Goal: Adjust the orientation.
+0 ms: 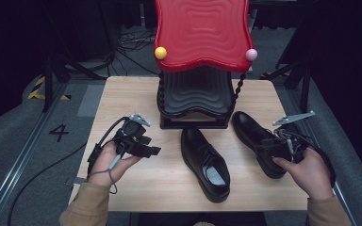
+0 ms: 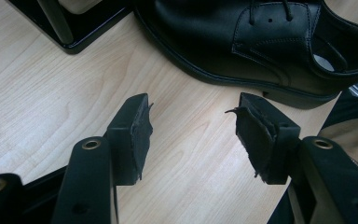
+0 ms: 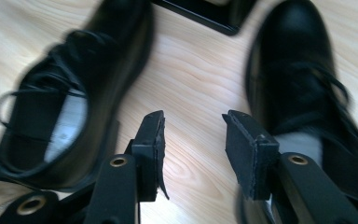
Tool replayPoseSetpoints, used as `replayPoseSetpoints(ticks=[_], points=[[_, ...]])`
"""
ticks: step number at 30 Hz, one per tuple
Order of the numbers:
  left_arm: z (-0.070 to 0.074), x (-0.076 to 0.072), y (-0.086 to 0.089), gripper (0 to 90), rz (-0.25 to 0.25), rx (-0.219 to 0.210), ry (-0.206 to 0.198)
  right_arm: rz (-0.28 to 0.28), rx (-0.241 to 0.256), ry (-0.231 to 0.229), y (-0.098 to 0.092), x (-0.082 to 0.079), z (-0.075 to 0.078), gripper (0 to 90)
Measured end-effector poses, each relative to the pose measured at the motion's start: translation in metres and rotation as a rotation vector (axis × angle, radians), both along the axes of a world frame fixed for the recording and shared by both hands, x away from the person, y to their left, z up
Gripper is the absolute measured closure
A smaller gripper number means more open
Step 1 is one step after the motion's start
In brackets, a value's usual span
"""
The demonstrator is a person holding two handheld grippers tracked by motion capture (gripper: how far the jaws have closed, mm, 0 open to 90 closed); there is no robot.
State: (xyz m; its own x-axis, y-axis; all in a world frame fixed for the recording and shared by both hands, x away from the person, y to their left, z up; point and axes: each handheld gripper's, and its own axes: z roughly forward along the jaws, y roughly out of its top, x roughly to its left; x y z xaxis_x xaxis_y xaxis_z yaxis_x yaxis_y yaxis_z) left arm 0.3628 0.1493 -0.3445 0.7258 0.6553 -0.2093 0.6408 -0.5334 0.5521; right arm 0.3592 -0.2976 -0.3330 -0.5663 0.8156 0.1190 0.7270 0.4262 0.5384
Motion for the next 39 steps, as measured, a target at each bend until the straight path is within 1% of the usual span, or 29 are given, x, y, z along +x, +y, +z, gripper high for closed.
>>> replayPoseSetpoints(ticks=[3, 4, 5, 6, 7, 8, 10, 12, 13, 14, 17, 20, 21, 22, 23, 24, 25, 27, 28, 31, 32, 34, 36, 39], points=[[0.0, 0.001, 0.0, 45.1, 0.002, 0.001, 0.005, -0.037, -0.006, 0.027, -0.014, 0.003, -0.002, 56.2], [0.0, 0.0, -0.001, 45.1, 0.003, -0.001, 0.006, -0.044, -0.012, 0.033, -0.017, 0.004, -0.003, 55.5], [0.0, 0.0, -0.001, 45.1, 0.003, -0.001, 0.006, -0.055, -0.016, 0.048, -0.02, 0.005, -0.005, 54.7], [0.0, 0.0, -0.001, 45.1, -0.001, 0.003, 0.007, -0.055, -0.016, 0.048, -0.02, 0.005, -0.005, 54.7], [0.0, 0.0, -0.001, 45.0, -0.004, 0.006, 0.009, -0.066, -0.026, 0.073, -0.025, 0.007, -0.009, 53.8], [-0.001, 0.0, -0.002, 45.0, -0.003, 0.006, 0.012, -0.074, -0.035, 0.087, -0.028, 0.01, -0.012, 52.7], [-0.001, 0.001, -0.001, 44.9, -0.003, 0.007, 0.014, -0.093, -0.046, 0.102, -0.032, 0.015, -0.02, 50.7], [-0.001, 0.001, -0.001, 44.9, -0.002, 0.005, 0.012, -0.091, -0.059, 0.109, -0.032, 0.019, -0.027, 50.1], [-0.002, 0.001, -0.001, 44.8, -0.002, 0.005, 0.011, -0.089, -0.067, 0.122, -0.031, 0.022, -0.032, 50.4], [-0.002, 0.001, -0.001, 44.5, -0.001, 0.004, 0.009, -0.088, -0.075, 0.13, -0.029, 0.024, -0.036, 51.6], [-0.002, 0.0, 0.0, 44.0, -0.001, 0.004, 0.005, -0.084, -0.092, 0.129, -0.026, 0.031, -0.047, 56.5], [-0.002, -0.002, 0.002, 44.6, 0.004, 0.006, 0.013, -0.086, -0.115, 0.118, -0.022, 0.036, -0.056, 68.0], [-0.002, -0.002, 0.002, 44.7, 0.004, 0.006, 0.013, -0.086, -0.115, 0.118, -0.022, 0.036, -0.056, 68.0], [-0.002, -0.002, 0.002, 44.7, 0.008, 0.003, 0.012, -0.082, -0.122, 0.115, -0.022, 0.038, -0.058, 70.9], [-0.002, -0.003, 0.003, 44.9, 0.012, 0.004, 0.006, -0.075, -0.128, 0.111, -0.021, 0.039, -0.06, 75.8], [-0.001, -0.003, 0.003, 46.2, 0.015, 0.01, -0.001, -0.061, -0.123, 0.115, -0.019, 0.039, -0.061, 80.3], [-0.001, -0.003, 0.004, 46.8, 0.019, 0.013, -0.007, -0.046, -0.112, 0.117, -0.019, 0.039, -0.061, 83.3], [-0.001, -0.004, 0.005, 47.6, 0.021, 0.014, -0.009, -0.046, -0.125, 0.102, -0.019, 0.038, -0.059, 85.9], [-0.001, -0.004, 0.005, 47.7, 0.021, 0.012, -0.009, -0.044, -0.138, 0.087, -0.019, 0.037, -0.058, 86.3], [0.0, -0.003, 0.004, 47.6, 0.019, 0.011, -0.01, -0.069, -0.154, 0.044, -0.021, 0.034, -0.051, 86.8], [0.0, -0.003, 0.003, 47.6, 0.017, 0.009, -0.009, -0.075, -0.146, 0.036, -0.023, 0.032, -0.048, 86.9], [0.0, -0.001, 0.002, 47.4, 0.012, 0.009, -0.013, -0.066, -0.108, 0.046, -0.027, 0.029, -0.042, 87.0], [0.0, 0.001, 0.0, 47.1, 0.009, 0.006, -0.012, -0.068, -0.069, 0.048, -0.03, 0.024, -0.034, 87.0], [0.0, 0.003, -0.004, 47.0, -0.006, 0.009, -0.012, -0.048, -0.035, 0.049, -0.032, 0.015, -0.022, 87.0]])
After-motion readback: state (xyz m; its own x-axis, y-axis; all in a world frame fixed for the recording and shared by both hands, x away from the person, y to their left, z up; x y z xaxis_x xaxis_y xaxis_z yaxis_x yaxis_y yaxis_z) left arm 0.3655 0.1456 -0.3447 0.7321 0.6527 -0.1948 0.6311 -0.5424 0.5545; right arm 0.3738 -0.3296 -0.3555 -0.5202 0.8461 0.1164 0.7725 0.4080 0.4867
